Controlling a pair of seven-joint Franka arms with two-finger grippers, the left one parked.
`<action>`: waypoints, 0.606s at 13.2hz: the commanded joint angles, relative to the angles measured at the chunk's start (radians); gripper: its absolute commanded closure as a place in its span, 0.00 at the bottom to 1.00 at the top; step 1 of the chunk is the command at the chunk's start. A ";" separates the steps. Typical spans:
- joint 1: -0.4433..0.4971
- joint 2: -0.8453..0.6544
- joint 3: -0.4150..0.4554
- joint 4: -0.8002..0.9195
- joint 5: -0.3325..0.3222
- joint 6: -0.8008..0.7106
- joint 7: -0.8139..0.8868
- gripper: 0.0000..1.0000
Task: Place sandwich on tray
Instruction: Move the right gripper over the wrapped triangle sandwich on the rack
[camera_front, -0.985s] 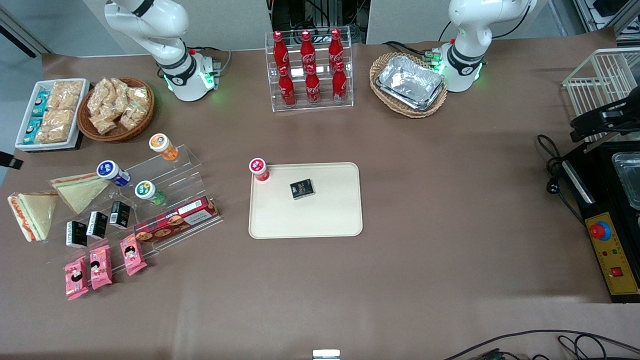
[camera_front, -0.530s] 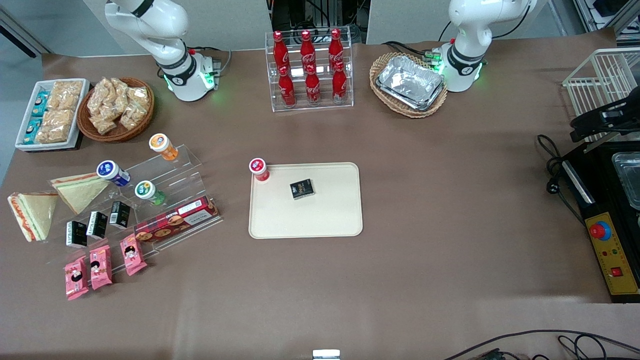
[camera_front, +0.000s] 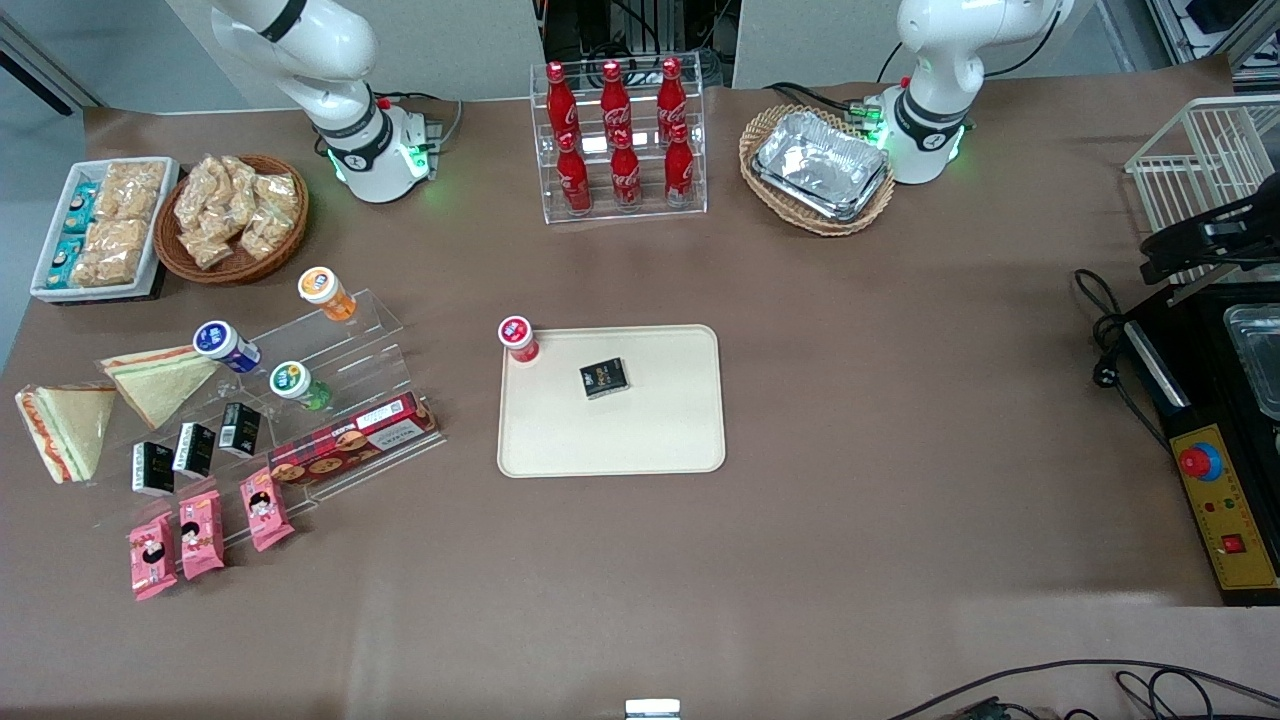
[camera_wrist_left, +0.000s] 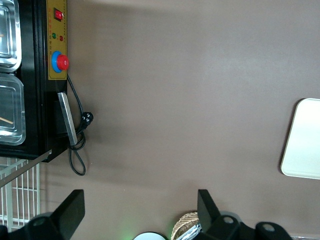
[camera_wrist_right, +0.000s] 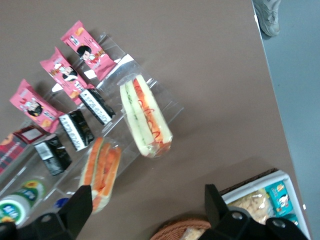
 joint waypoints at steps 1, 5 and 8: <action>-0.017 0.042 -0.001 -0.035 0.007 0.077 -0.083 0.00; -0.017 0.039 -0.001 -0.155 0.007 0.220 -0.138 0.00; -0.017 0.041 -0.001 -0.205 0.009 0.296 -0.152 0.00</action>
